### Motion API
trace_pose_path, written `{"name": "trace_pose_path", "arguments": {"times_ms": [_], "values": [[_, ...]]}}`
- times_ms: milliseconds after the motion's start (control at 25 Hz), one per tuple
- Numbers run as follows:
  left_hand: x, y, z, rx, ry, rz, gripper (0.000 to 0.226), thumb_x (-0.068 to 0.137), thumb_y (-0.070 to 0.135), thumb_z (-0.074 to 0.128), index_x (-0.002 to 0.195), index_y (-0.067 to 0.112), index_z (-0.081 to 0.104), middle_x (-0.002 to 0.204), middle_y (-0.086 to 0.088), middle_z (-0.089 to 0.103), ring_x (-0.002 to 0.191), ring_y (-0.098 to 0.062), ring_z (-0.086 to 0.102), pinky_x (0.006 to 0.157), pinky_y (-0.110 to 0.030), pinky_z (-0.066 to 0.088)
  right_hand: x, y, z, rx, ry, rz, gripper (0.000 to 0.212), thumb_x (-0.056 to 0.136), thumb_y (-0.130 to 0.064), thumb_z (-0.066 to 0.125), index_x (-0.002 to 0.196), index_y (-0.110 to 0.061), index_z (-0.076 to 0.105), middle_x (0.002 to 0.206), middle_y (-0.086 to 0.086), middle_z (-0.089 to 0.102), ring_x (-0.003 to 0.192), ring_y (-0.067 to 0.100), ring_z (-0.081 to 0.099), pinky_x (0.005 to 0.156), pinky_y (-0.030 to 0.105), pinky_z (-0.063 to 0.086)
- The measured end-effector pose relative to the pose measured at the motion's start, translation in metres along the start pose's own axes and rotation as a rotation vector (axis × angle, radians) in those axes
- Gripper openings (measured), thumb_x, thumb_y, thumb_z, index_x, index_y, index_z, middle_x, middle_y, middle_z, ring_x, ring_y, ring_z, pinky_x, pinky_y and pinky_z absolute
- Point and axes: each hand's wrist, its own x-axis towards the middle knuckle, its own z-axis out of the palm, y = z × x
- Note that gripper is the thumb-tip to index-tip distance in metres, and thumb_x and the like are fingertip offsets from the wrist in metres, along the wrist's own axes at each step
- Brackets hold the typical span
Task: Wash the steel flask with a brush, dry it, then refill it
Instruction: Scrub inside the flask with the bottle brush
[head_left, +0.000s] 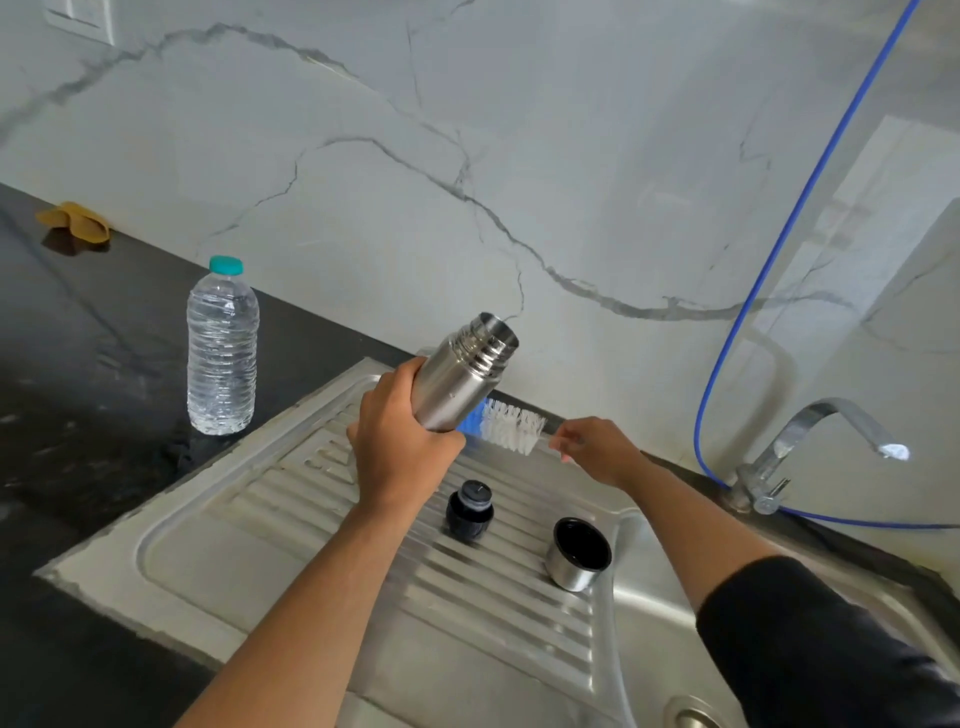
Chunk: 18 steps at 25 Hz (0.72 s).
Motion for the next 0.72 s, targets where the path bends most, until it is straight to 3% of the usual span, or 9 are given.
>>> {"name": "trace_pose_path", "arguments": {"times_ms": [240, 480, 640, 720], "values": [[0.000, -0.002, 0.002, 0.006, 0.008, -0.004, 0.081, 0.056, 0.016, 0.082, 0.126, 0.044, 0.050, 0.106, 0.020, 0.054, 0.098, -0.016, 0.057, 0.087, -0.057, 0.054, 0.027, 0.008, 0.027, -0.105, -0.007, 0.058, 0.018, 0.096, -0.018, 0.057, 0.096, -0.014, 0.074, 0.097, 0.006, 0.076, 0.096, 0.026, 0.068, 0.088, 0.036, 0.054], [0.000, -0.002, 0.003, 0.010, 0.014, -0.008, 0.080, 0.055, 0.018, 0.080, 0.125, 0.042, 0.051, 0.106, 0.019, 0.055, 0.099, -0.016, 0.057, 0.088, -0.056, 0.054, 0.019, -0.002, 0.018, -0.108, 0.089, 0.086, 0.021, 0.097, -0.024, 0.057, 0.106, -0.013, 0.073, 0.105, 0.008, 0.073, 0.100, 0.028, 0.067, 0.087, 0.040, 0.056], [-0.001, 0.003, 0.001, 0.050, 0.042, 0.042, 0.079, 0.059, 0.016, 0.080, 0.128, 0.041, 0.050, 0.111, 0.017, 0.055, 0.104, -0.017, 0.054, 0.091, -0.057, 0.052, -0.019, -0.042, -0.018, 0.169, 0.358, 0.011, 0.014, 0.098, -0.027, 0.065, 0.104, -0.018, 0.074, 0.101, -0.002, 0.073, 0.087, 0.012, 0.068, 0.079, 0.026, 0.049], [-0.003, 0.010, -0.001, 0.081, 0.064, 0.071, 0.081, 0.061, 0.015, 0.082, 0.131, 0.039, 0.050, 0.113, 0.015, 0.054, 0.105, -0.017, 0.053, 0.093, -0.057, 0.049, -0.056, -0.074, -0.036, 0.385, 0.404, -0.075, 0.012, 0.099, -0.024, 0.065, 0.106, -0.019, 0.074, 0.098, -0.008, 0.075, 0.083, 0.000, 0.067, 0.073, 0.014, 0.050]]}}
